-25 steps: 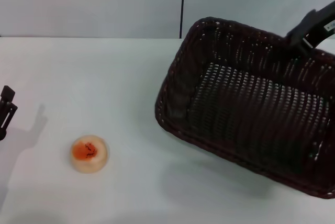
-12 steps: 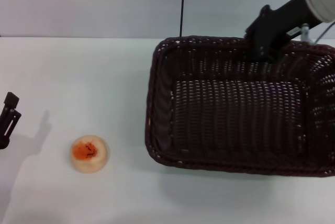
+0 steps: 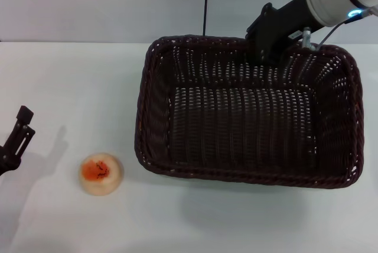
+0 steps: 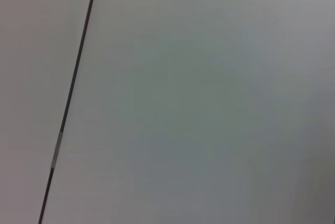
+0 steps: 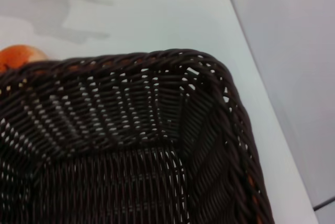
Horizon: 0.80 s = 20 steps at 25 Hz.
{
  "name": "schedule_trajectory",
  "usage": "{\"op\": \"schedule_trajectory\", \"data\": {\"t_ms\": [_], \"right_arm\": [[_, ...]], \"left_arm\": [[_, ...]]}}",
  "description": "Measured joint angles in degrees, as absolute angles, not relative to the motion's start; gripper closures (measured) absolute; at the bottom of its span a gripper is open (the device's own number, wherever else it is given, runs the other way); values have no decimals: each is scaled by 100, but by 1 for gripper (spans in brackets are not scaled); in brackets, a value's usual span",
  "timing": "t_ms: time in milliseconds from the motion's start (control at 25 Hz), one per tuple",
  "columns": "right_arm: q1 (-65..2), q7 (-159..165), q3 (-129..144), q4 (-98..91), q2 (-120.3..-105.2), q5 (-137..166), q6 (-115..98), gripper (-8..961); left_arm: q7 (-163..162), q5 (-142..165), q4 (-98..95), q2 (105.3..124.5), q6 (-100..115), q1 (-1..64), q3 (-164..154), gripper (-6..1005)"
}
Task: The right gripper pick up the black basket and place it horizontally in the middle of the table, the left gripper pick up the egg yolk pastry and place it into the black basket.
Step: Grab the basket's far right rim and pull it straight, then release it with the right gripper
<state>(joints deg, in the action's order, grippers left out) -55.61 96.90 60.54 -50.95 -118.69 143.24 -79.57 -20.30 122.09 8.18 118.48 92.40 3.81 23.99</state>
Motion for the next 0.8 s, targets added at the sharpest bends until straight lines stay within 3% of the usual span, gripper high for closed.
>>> {"op": "schedule_trajectory", "data": {"t_ms": [800], "right_arm": [[-5201, 9454, 6877, -5481, -11919, 13886, -7605, 665]], "left_arm": [[-2030, 12207, 771, 11828, 9281, 360, 2300, 173]]}}
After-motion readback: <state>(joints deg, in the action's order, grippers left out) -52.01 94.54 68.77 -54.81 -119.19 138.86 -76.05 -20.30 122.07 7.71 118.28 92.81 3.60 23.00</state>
